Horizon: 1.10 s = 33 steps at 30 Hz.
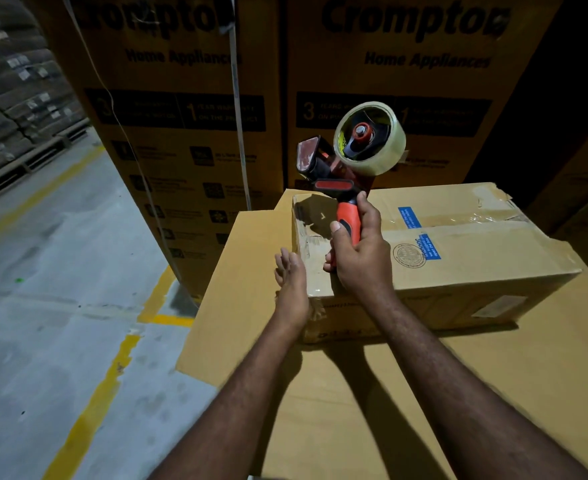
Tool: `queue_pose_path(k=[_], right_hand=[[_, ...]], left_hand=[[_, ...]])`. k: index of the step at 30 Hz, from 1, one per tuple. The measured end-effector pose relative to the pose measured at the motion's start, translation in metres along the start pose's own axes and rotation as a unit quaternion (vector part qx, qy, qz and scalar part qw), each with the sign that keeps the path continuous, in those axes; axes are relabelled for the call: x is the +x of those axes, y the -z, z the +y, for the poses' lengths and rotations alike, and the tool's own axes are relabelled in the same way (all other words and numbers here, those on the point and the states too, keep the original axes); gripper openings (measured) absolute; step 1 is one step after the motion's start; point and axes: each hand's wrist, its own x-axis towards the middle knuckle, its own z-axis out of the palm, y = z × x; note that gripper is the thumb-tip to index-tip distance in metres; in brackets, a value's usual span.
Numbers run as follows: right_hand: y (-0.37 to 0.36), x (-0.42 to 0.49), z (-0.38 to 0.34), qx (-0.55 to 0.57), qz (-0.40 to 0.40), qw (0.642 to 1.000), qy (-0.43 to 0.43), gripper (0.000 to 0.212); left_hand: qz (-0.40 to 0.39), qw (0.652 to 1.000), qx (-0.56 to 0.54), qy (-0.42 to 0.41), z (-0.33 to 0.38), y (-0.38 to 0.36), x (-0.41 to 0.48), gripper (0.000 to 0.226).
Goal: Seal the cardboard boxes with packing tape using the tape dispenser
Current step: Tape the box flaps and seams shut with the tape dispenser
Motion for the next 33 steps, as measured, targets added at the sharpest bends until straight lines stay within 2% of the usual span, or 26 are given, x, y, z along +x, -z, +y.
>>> queue_pose_path(k=[3,5,8,11,13,16,20,23,28,31,33], right_hand=[[-0.002,0.001,-0.001,0.002,-0.005,1.000,-0.008,0.065],[-0.002,0.001,-0.001,-0.002,-0.005,1.000,-0.006,0.065],[-0.001,-0.002,0.000,-0.004,0.002,1.000,-0.001,0.064],[0.000,-0.003,-0.001,0.001,0.012,1.000,0.002,0.063],[0.000,-0.002,0.000,0.006,0.011,1.000,0.001,0.063],[-0.001,-0.001,-0.001,0.013,0.002,1.000,-0.009,0.064],[0.001,-0.004,-0.005,0.040,-0.007,0.999,-0.023,0.062],[0.000,-0.006,-0.008,0.076,-0.013,0.996,-0.050,0.061],[0.015,-0.020,-0.011,0.161,-0.032,0.982,-0.098,0.062],[0.035,-0.033,-0.007,0.158,-0.021,0.982,-0.098,0.062],[0.051,-0.041,-0.005,0.148,-0.015,0.984,-0.097,0.063]], left_hand=[[0.067,0.989,-0.024,-0.128,-0.005,-0.004,-0.041,0.071],[0.086,0.977,-0.043,-0.188,-0.014,-0.008,-0.047,0.071],[0.121,0.966,0.030,-0.228,-0.019,-0.027,-0.039,0.067],[0.247,0.926,0.029,-0.284,-0.017,-0.044,-0.025,0.057],[0.286,0.899,0.043,-0.329,-0.017,-0.047,-0.018,0.051],[0.298,0.874,0.128,-0.362,-0.020,-0.038,-0.015,0.048],[0.273,0.826,0.248,-0.426,-0.025,-0.014,-0.011,0.061],[0.275,0.795,0.297,-0.451,-0.024,0.002,-0.005,0.064],[0.285,0.799,0.297,-0.438,-0.021,0.020,-0.004,0.051],[0.255,0.839,0.308,-0.368,0.003,0.021,-0.016,0.047],[0.252,0.868,0.277,-0.327,0.034,0.019,-0.030,0.044]])
